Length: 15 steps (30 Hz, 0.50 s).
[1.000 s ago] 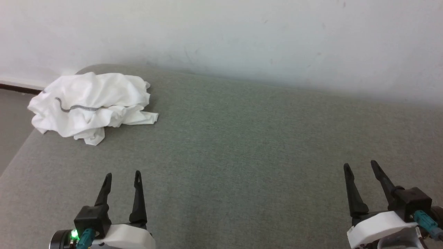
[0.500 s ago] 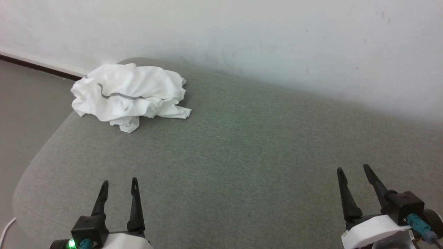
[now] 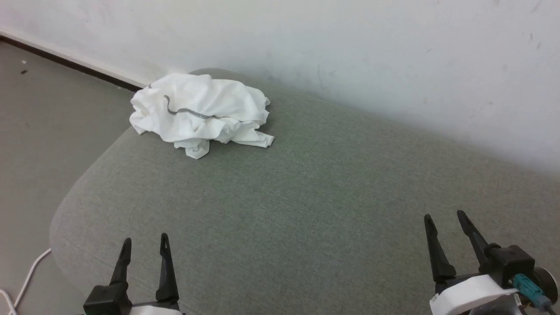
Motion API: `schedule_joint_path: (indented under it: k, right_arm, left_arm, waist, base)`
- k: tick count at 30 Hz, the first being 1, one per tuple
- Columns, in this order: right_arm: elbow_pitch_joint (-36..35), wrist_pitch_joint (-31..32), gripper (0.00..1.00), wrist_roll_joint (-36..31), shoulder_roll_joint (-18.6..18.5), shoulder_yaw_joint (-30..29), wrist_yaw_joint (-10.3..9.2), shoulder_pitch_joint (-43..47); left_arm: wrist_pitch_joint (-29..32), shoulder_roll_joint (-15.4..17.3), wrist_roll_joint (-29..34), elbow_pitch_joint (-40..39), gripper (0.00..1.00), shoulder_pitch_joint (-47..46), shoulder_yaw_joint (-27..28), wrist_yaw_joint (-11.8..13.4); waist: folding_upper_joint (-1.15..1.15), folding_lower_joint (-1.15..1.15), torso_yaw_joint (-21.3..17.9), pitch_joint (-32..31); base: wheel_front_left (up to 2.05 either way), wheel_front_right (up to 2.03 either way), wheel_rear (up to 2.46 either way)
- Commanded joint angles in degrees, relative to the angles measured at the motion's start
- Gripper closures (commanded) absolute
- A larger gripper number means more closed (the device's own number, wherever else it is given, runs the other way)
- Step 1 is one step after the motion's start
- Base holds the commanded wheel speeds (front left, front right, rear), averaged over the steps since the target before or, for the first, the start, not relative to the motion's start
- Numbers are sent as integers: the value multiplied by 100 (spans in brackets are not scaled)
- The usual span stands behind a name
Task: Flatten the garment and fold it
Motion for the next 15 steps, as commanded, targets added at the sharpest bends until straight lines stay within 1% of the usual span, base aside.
schedule_joint_path:
  k: [1, 15]
  right_arm:
    - [31, -64, 0, 26, 16, 12, -4, 65]
    - [180, -232, 0, 71, 18, 34, -5, 83]
  left_arm:
    - [-66, -17, -41, -42, 0, 91, 27, 59]
    - [-234, -19, -169, -85, 0, 283, 34, 141]
  waist:
    - [0, 0, 89, -9]
    - [0, 0, 499, -74]
  base:
    - [0, 0, 0]
    - [0, 0, 0]
